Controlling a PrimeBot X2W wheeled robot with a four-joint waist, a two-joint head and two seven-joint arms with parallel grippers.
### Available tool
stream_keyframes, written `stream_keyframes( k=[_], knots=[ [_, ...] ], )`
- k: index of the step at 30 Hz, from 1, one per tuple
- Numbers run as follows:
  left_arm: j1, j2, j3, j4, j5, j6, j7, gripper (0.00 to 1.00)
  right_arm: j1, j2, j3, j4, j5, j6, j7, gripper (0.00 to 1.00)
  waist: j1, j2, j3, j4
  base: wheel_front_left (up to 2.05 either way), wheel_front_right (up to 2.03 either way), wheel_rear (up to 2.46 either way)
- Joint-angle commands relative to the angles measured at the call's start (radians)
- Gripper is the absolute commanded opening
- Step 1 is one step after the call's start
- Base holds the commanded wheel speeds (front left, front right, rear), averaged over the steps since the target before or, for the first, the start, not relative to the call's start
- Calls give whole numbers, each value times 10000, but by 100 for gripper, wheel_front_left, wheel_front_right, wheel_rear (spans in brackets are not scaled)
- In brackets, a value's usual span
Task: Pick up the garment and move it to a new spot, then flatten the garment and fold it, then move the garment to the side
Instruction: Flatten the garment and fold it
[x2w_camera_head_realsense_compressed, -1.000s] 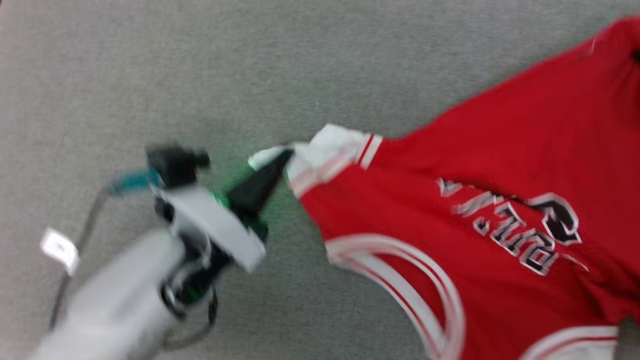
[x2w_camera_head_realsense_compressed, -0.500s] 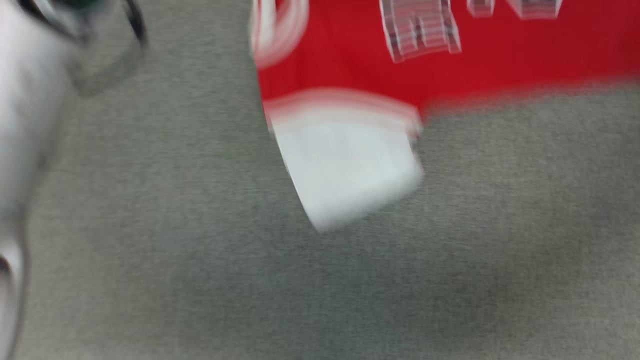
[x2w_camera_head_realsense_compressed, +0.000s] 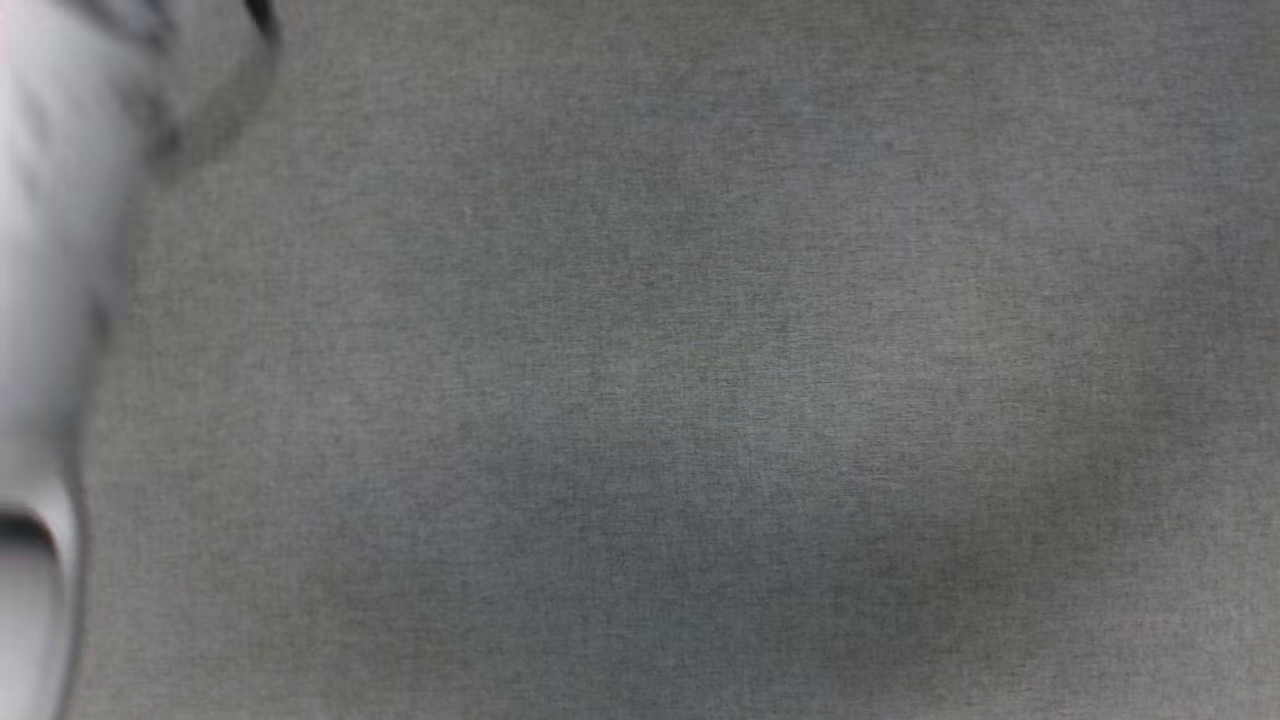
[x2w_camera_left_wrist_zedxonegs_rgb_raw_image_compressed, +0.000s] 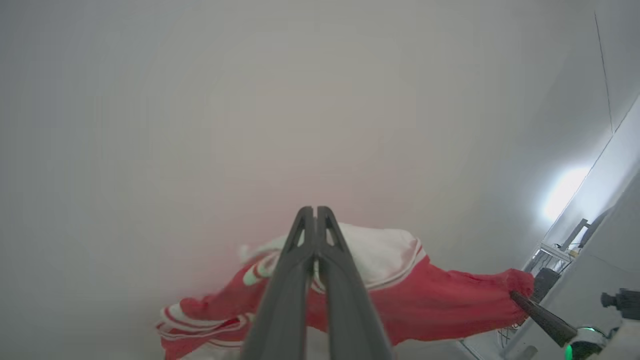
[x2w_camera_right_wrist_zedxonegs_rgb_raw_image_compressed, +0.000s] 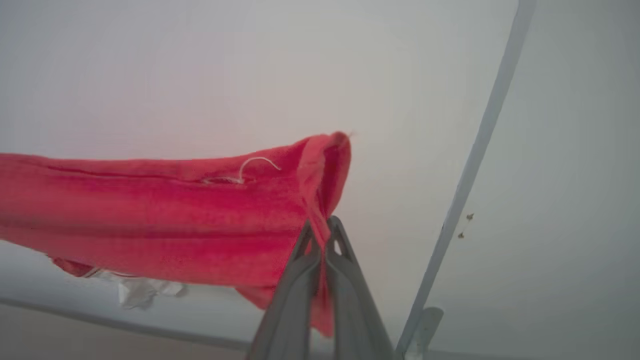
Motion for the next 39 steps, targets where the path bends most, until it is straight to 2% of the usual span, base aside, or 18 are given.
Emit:
stream_keyframes(
  k=[1, 5, 10, 20, 26, 32, 36, 39],
  knots=[
    [898, 207, -58, -474, -435, -33, -98, 0, 593, -178, 247, -291, 341, -19, 75, 0, 0, 0, -20, 80, 0, 0, 0],
    [3457, 681, -567, -2034, -1256, -39, -317, 0, 2268, -775, 920, -1414, 1156, -19, 174, 0, 0, 0, -59, 167, 0, 0, 0],
    [6345, 1381, -1045, -4140, -1786, -40, -613, 0, 4420, -1763, 1505, -2973, 2234, -19, 257, 0, 0, 0, -229, 244, 0, 0, 0],
    [9840, 2636, -1684, -7001, -1978, -42, -714, 0, 8602, -3645, 1732, -6066, 3914, -18, 473, 0, 0, 0, -777, 413, 0, 0, 0],
    [12007, 3197, -863, -8200, -1764, -42, -702, 0, 10699, -4482, 1477, -7718, 4255, -18, 462, 0, 0, 0, -970, 292, 0, 0, 0],
    [14133, 3680, 220, -9667, -1615, -43, -704, 0, 12372, -5484, 611, -8731, 4527, -18, 254, 0, 0, 0, -1176, 227, 0, 0, 0],
    [14999, 4074, 521, -10719, -1509, -43, -704, 0, 13390, -6010, -10, -9305, 4566, -18, 83, 0, 0, 0, -1207, 238, 0, 0, 0],
    [15005, 4299, 482, -11101, -1365, -43, -671, 0, 13911, -6103, -553, -9555, 4497, -18, -43, 0, 0, 0, -1239, 255, 0, 0, 0]
  ],
)
